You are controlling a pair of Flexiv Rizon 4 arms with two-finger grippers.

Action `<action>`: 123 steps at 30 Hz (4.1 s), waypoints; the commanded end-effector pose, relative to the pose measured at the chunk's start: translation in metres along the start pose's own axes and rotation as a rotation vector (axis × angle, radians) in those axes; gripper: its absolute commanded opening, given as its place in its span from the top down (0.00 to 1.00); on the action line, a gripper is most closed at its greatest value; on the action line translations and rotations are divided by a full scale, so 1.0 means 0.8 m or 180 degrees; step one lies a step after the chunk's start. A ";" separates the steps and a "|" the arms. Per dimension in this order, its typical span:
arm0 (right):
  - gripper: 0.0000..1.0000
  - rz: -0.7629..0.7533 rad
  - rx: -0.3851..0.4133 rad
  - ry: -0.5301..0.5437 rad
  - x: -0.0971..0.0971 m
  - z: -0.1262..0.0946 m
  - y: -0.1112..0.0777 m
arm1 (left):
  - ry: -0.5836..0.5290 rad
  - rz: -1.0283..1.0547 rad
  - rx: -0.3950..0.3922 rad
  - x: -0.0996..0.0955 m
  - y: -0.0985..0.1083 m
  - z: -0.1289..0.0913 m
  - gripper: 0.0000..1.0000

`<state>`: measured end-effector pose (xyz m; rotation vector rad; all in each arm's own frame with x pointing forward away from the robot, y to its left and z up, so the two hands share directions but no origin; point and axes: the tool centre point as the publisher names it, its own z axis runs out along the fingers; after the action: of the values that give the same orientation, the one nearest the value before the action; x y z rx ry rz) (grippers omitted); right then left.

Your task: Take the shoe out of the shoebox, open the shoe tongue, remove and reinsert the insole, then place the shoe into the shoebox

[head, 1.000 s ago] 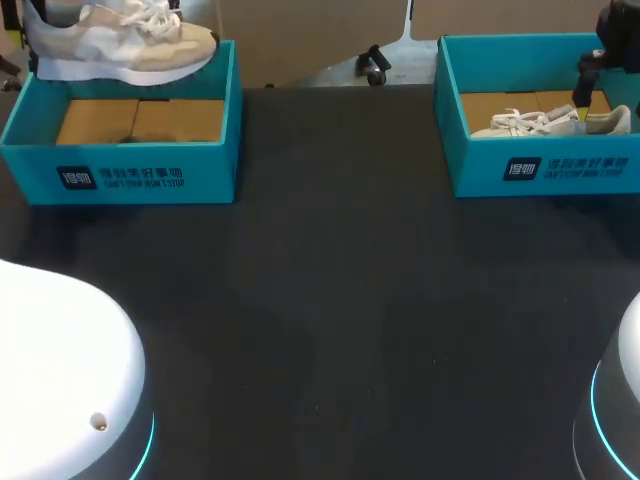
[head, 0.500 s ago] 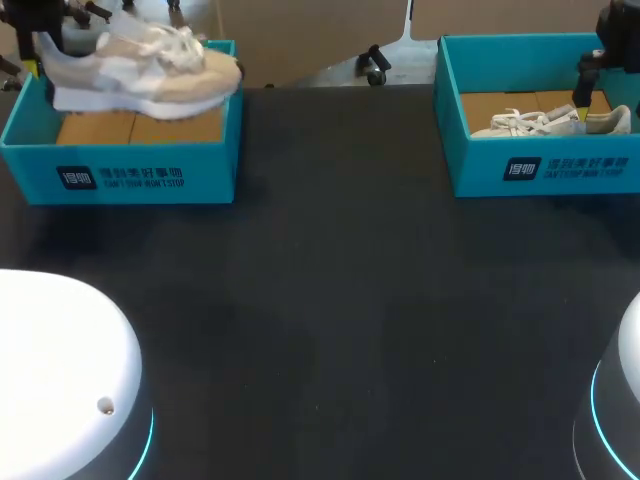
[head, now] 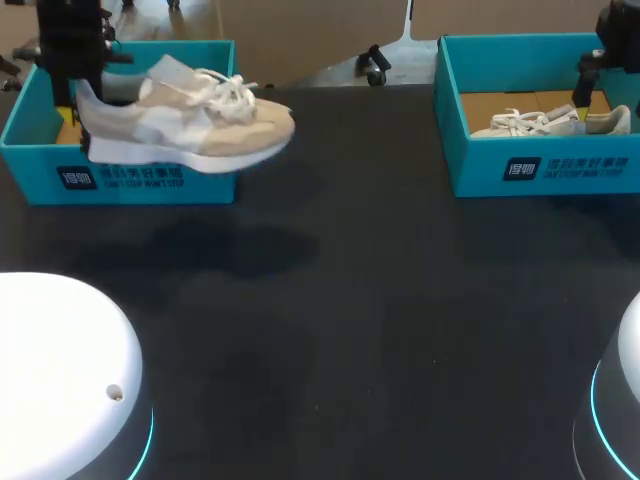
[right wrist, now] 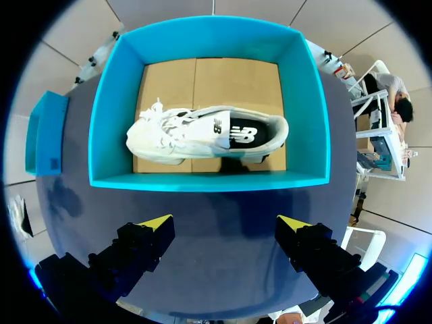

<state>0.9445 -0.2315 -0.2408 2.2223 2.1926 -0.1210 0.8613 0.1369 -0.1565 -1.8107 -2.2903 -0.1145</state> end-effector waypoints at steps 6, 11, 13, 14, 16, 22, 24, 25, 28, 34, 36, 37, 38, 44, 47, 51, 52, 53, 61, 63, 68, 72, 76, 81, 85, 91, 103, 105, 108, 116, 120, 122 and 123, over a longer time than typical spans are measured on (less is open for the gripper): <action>0.00 0.0001 -0.0008 -0.0003 0.000 0.000 -0.002 | -0.0005 0.0014 -0.1316 0.004 -0.025 -0.002 1.00; 0.00 0.0001 -0.0008 -0.0003 0.000 0.000 -0.002 | -0.0005 0.0014 -0.1316 0.004 -0.025 -0.002 1.00; 0.00 0.0001 -0.0008 -0.0003 0.000 0.000 -0.002 | 0.0047 0.0111 -0.1352 -0.013 -0.042 0.010 1.00; 0.00 0.0001 -0.0008 -0.0003 0.000 0.000 -0.002 | 0.0029 0.0158 -0.1346 -0.020 -0.050 0.014 1.00; 0.00 0.0001 -0.0008 -0.0003 0.000 0.000 -0.002 | 0.0024 0.0236 -0.1313 -0.037 -0.069 0.022 1.00; 0.00 0.0001 -0.0008 -0.0003 0.000 0.000 -0.002 | 0.0051 0.0397 -0.1316 -0.084 -0.127 0.041 1.00; 0.00 0.0001 -0.0008 -0.0003 0.000 0.000 -0.002 | 0.0004 0.0439 -0.1269 -0.094 -0.134 0.044 1.00; 0.00 0.0001 -0.0008 -0.0003 0.000 0.000 -0.002 | 0.0003 0.0436 -0.1266 -0.099 -0.139 0.046 1.00; 0.00 0.0001 -0.0008 -0.0003 0.000 0.000 -0.002 | -0.0074 0.0439 -0.1190 -0.111 -0.151 0.048 1.00; 0.00 0.0001 -0.0008 -0.0003 0.000 0.000 -0.002 | -0.0143 0.0424 -0.0821 -0.137 -0.174 0.051 1.00; 0.00 0.0001 -0.0008 -0.0003 0.000 0.000 -0.002 | -0.0143 0.0448 -0.0789 -0.140 -0.175 0.052 1.00; 0.00 0.0001 -0.0008 -0.0003 0.000 0.000 -0.002 | -0.0143 0.0448 -0.0789 -0.140 -0.175 0.052 1.00; 0.00 0.0001 -0.0008 -0.0003 0.000 0.000 -0.002 | -0.0143 0.0448 -0.0789 -0.140 -0.175 0.052 1.00; 0.00 0.0001 -0.0008 -0.0003 0.000 0.000 -0.002 | -0.0143 0.0448 -0.0789 -0.140 -0.175 0.052 1.00; 0.00 0.0001 -0.0008 -0.0003 0.000 0.000 -0.002 | -0.0143 0.0448 -0.0789 -0.140 -0.175 0.052 1.00; 0.00 0.0001 -0.0008 -0.0003 0.000 0.000 -0.002 | -0.0131 0.0539 -0.0747 -0.167 -0.196 0.065 1.00; 0.00 0.0001 -0.0008 -0.0003 0.000 0.000 -0.002 | -0.0035 0.0537 -0.0741 -0.177 -0.204 0.069 1.00; 0.00 0.0001 -0.0008 -0.0003 0.000 0.000 -0.002 | 0.0007 0.0568 -0.0780 -0.187 -0.211 0.072 1.00; 0.00 0.0001 -0.0008 -0.0003 0.000 0.000 -0.002 | -0.0194 0.0603 -0.0357 -0.230 -0.251 0.089 1.00; 0.00 0.0001 -0.0008 -0.0003 0.000 0.000 -0.002 | -0.0194 0.0603 -0.0357 -0.230 -0.251 0.089 1.00; 0.00 0.0001 -0.0008 -0.0003 0.000 0.000 -0.002 | -0.0194 0.0603 -0.0357 -0.230 -0.251 0.089 1.00; 0.00 0.0001 -0.0008 -0.0003 0.000 0.000 -0.002 | -0.0194 0.0603 -0.0357 -0.230 -0.251 0.089 1.00; 0.00 0.0001 -0.0008 -0.0003 0.000 0.000 -0.002 | -0.0194 0.0603 -0.0357 -0.230 -0.251 0.089 1.00; 0.00 0.0001 -0.0008 -0.0003 0.000 0.000 -0.002 | -0.0232 0.0730 -0.0322 -0.249 -0.265 0.111 1.00; 0.00 0.0001 -0.0008 -0.0003 0.000 0.000 -0.002 | -0.0142 0.0799 -0.0391 -0.265 -0.277 0.130 1.00; 0.00 0.0001 -0.0008 -0.0003 0.000 0.000 -0.002 | -0.0070 0.0846 -0.0407 -0.279 -0.283 0.153 1.00; 0.00 0.0001 -0.0008 -0.0003 0.000 0.000 -0.002 | -0.0102 0.0900 -0.0519 -0.285 -0.282 0.188 1.00; 0.00 0.0001 -0.0008 -0.0003 0.000 0.000 -0.002 | -0.0081 0.0930 -0.0558 -0.287 -0.285 0.193 1.00; 0.00 0.0001 -0.0008 -0.0003 0.000 0.000 -0.002 | -0.0040 0.0973 -0.0598 -0.288 -0.289 0.199 1.00; 0.00 0.0001 -0.0008 -0.0003 0.000 0.000 -0.002 | 0.0008 0.0977 -0.0572 -0.292 -0.283 0.217 1.00; 0.00 0.0001 -0.0008 -0.0003 0.000 0.000 -0.002 | 0.0021 0.1003 -0.0547 -0.298 -0.278 0.225 1.00; 0.00 0.0001 -0.0008 -0.0003 0.000 0.000 -0.002 | 0.0031 0.1020 -0.0534 -0.301 -0.275 0.229 1.00; 0.00 0.0001 -0.0008 -0.0003 0.000 0.000 -0.002 | 0.0035 0.1025 -0.0526 -0.303 -0.273 0.231 1.00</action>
<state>0.9444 -0.2315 -0.2408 2.2222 2.1926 -0.1209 0.6743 -0.1040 -0.3653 -2.2344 -2.0084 -0.2717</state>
